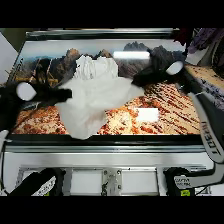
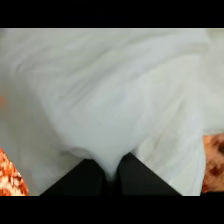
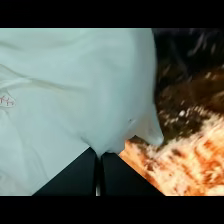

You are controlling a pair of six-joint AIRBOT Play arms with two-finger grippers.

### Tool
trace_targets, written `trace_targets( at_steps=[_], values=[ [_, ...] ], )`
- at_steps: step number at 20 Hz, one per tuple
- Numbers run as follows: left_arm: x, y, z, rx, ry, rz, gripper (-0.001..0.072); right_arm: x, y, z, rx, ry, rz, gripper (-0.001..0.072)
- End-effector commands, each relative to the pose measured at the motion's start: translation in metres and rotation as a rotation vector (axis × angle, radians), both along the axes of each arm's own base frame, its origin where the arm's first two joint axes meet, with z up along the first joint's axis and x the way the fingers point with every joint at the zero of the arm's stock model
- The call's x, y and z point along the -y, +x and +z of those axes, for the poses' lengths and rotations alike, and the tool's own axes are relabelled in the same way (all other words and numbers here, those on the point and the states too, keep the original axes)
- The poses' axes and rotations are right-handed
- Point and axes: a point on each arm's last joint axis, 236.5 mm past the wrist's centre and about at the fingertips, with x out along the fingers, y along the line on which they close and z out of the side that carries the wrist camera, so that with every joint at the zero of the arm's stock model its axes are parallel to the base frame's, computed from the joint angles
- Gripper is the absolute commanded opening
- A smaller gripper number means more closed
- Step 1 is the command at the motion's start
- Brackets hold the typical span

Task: Fold the clothes and pants, and hang the long-sleeved shirts on hangers.

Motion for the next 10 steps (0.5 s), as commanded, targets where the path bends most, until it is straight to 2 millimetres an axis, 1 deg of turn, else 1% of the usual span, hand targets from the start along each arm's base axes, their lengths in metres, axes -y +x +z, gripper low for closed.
trace_targets(
  at_steps=[1,2,3,4,5,6,7,8,10],
  values=[
    [0.004,0.012,0.175,0.433,-0.067,-0.015,0.0015,0.039,-0.033,0.164,0.309,-0.058,0.000,0.0017],
    [0.004,0.012,0.209,0.523,-0.085,-0.010,0.0015,0.040,-0.050,0.198,0.383,-0.054,-0.006,0.0017],
    [0.004,0.013,0.233,0.586,-0.098,-0.006,0.0015,0.039,-0.068,0.222,0.439,-0.056,-0.002,0.0017],
    [0.005,0.017,0.242,0.607,-0.101,-0.006,0.0015,0.037,-0.088,0.238,0.468,-0.061,0.000,0.0017],
    [0.006,0.024,0.241,0.596,-0.099,-0.007,0.0015,0.033,-0.106,0.247,0.472,-0.066,0.000,0.0017],
    [0.008,0.035,0.230,0.560,-0.094,-0.011,0.0015,0.028,-0.121,0.248,0.459,-0.078,0.014,0.0017],
    [0.011,0.049,0.213,0.510,-0.086,-0.015,0.0015,0.021,-0.136,0.242,0.430,-0.090,0.033,0.0017],
    [0.014,0.066,0.190,0.457,-0.078,-0.016,0.0016,0.011,-0.149,0.231,0.386,-0.097,0.057,0.0017],
    [0.025,0.099,0.143,0.353,-0.094,-0.022,0.0015,-0.016,-0.169,0.201,0.287,-0.094,0.116,0.0017]
  ],
)
